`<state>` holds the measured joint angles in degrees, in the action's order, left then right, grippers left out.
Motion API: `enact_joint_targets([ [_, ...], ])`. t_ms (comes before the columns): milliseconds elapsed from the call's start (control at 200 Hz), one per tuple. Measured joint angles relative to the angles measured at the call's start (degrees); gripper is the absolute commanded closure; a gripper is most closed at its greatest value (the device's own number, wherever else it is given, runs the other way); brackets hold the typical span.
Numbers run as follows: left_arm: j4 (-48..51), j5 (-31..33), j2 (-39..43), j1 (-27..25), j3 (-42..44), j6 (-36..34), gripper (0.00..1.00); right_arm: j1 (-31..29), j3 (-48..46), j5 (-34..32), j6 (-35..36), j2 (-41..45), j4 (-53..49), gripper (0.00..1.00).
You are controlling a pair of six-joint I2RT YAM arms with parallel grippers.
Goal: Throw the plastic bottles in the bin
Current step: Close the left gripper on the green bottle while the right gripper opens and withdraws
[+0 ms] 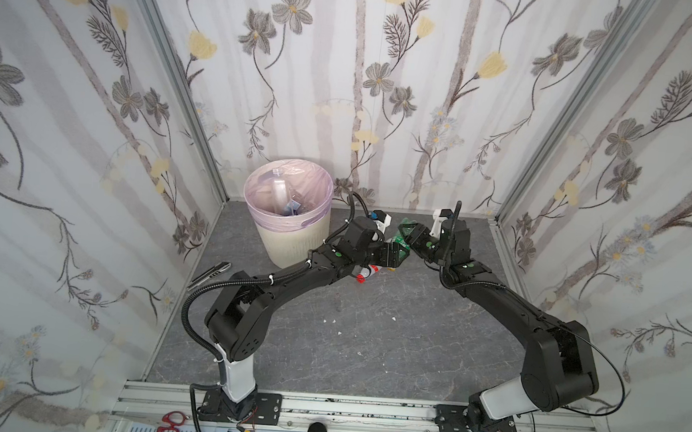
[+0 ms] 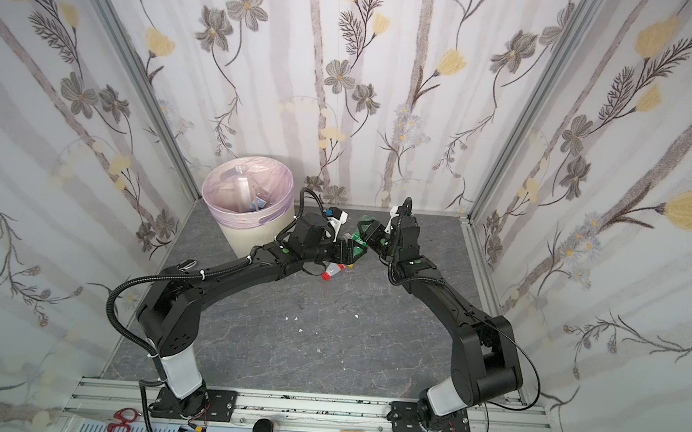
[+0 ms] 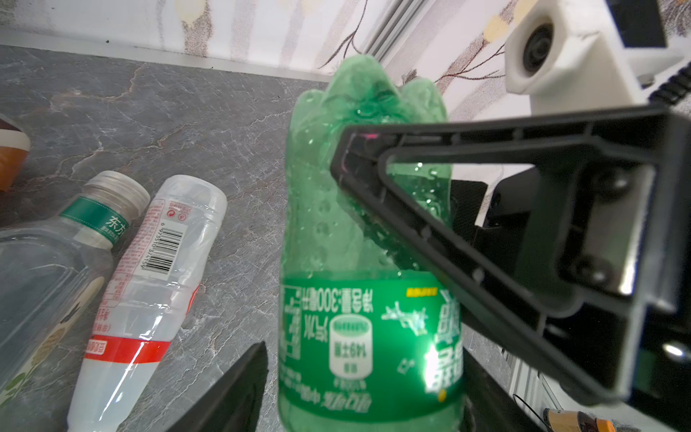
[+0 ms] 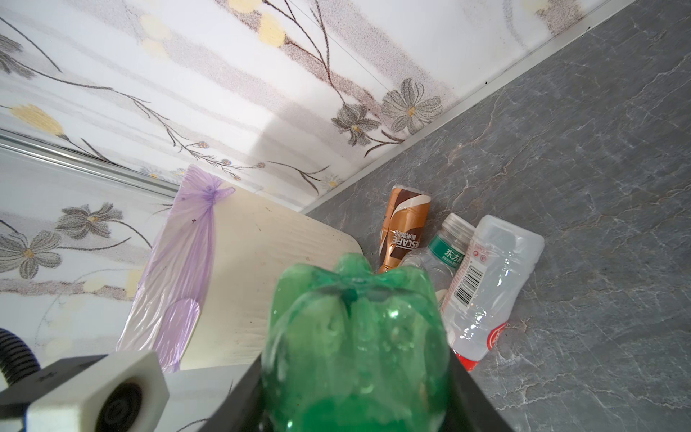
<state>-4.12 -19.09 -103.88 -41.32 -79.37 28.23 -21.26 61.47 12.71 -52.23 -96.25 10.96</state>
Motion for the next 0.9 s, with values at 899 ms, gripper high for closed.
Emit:
enact_joint_targets([
  [899, -0.31, 4.04, 1.40, 0.13, 2.14, -2.56, 0.56, 1.22, -0.07, 2.10, -1.22, 2.16, 0.81, 0.14],
])
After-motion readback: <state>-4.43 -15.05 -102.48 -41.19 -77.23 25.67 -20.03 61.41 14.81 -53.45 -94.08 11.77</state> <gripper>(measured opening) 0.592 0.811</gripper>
